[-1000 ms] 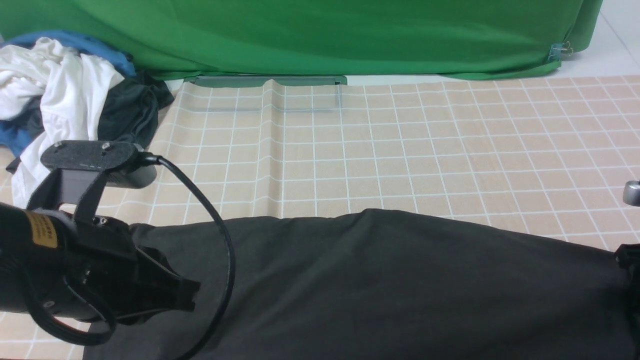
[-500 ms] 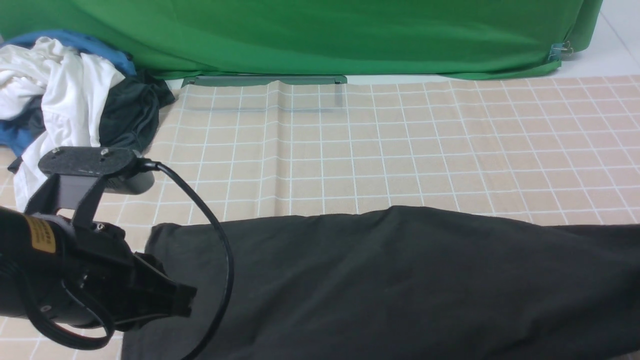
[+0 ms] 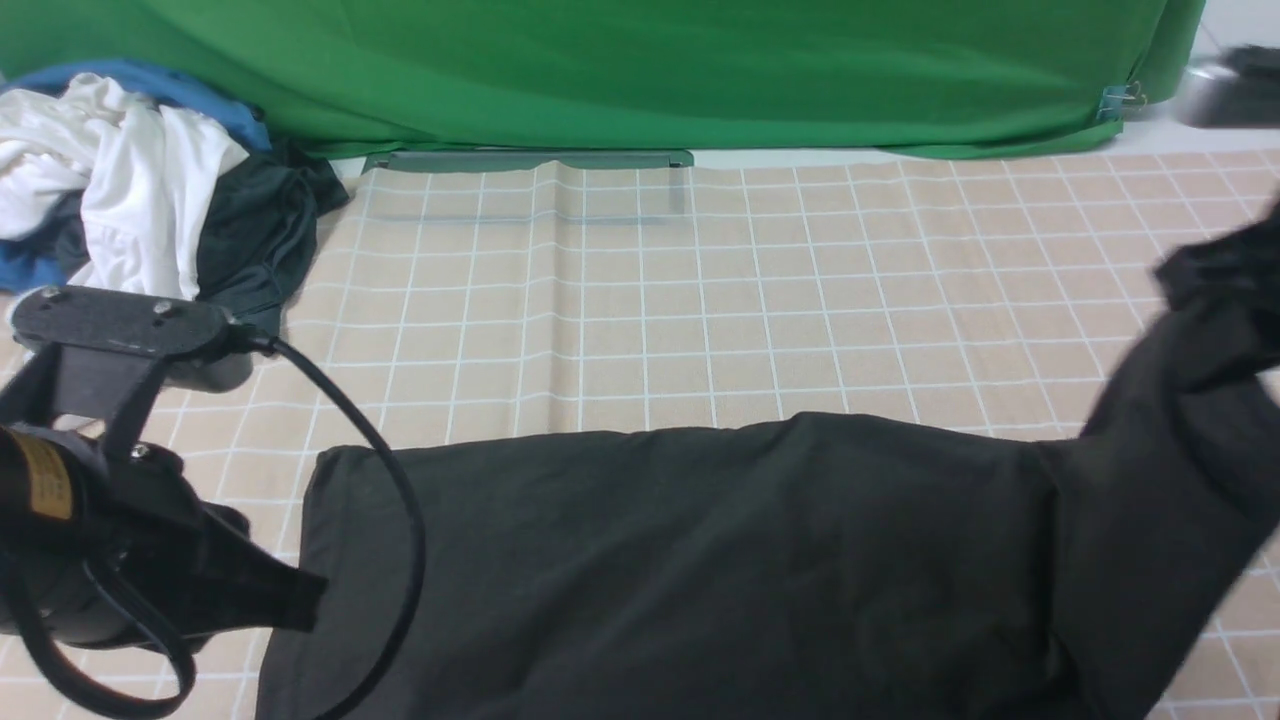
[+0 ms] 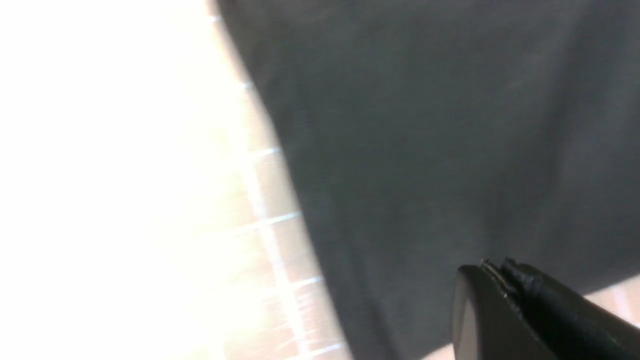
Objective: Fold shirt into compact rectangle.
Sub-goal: 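Fold the right end of the dark garment over onto its left end with the right gripper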
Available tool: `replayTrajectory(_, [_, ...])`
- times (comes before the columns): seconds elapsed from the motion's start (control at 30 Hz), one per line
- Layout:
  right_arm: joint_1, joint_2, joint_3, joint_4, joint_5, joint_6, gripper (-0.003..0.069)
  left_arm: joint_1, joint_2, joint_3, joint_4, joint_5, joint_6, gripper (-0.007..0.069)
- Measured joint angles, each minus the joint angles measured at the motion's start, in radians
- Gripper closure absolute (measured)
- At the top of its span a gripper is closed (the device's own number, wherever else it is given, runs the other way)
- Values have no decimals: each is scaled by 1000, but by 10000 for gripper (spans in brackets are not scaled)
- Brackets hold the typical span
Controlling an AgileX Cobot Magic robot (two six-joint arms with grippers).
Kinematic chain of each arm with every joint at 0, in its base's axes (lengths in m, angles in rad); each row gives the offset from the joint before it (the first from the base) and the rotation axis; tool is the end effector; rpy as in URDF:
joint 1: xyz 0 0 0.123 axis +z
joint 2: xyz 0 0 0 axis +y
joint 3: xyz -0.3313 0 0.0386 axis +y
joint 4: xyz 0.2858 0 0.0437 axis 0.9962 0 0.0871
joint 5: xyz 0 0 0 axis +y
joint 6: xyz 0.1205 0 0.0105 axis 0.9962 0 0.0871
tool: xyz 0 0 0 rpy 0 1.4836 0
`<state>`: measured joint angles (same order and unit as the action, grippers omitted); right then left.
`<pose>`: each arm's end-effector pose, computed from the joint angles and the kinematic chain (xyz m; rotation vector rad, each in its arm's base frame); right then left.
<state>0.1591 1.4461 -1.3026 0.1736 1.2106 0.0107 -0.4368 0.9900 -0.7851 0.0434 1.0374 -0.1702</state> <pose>0.3153 0.0704 0.3452 -0.1590 2.8362 0.2806 0.1723 -0.0754 0.2952 0.3820 2.7033 -0.1173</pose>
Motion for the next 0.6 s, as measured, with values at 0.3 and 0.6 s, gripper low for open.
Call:
replayTrajectory(0.3, [387, 135, -182, 133, -90, 62, 528, 0, -76, 0, 87, 54, -62, 606])
replayTrajectory(0.6, [625, 384, -430, 163, -148, 92, 528, 0, -215, 0, 155, 137, -114, 606])
